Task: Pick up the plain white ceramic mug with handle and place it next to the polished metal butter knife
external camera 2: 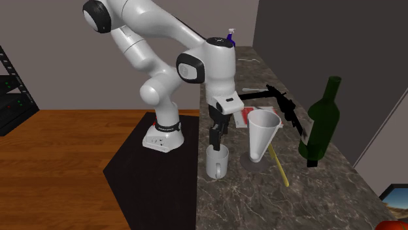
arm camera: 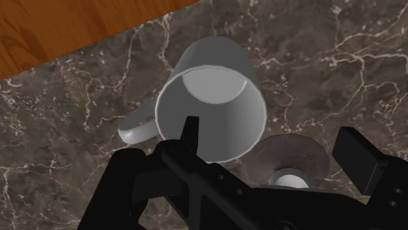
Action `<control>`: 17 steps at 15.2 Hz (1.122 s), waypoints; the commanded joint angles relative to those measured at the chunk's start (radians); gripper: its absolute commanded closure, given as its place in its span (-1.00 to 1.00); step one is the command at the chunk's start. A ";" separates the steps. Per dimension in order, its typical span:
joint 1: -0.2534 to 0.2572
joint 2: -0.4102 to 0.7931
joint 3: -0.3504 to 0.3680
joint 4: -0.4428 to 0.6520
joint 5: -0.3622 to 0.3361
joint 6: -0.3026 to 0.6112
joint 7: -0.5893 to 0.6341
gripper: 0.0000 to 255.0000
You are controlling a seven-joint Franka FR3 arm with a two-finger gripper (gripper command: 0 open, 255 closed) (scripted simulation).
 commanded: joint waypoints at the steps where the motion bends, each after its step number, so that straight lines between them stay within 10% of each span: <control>1: 0.002 0.023 -0.010 -0.013 -0.004 0.037 0.000 -1.00; 11: 0.004 0.051 -0.022 -0.032 -0.010 0.083 -0.001 -1.00; 12: 0.004 0.051 -0.022 -0.032 -0.010 0.083 -0.001 1.00; 17: 0.004 0.051 -0.022 -0.032 -0.010 0.083 -0.001 1.00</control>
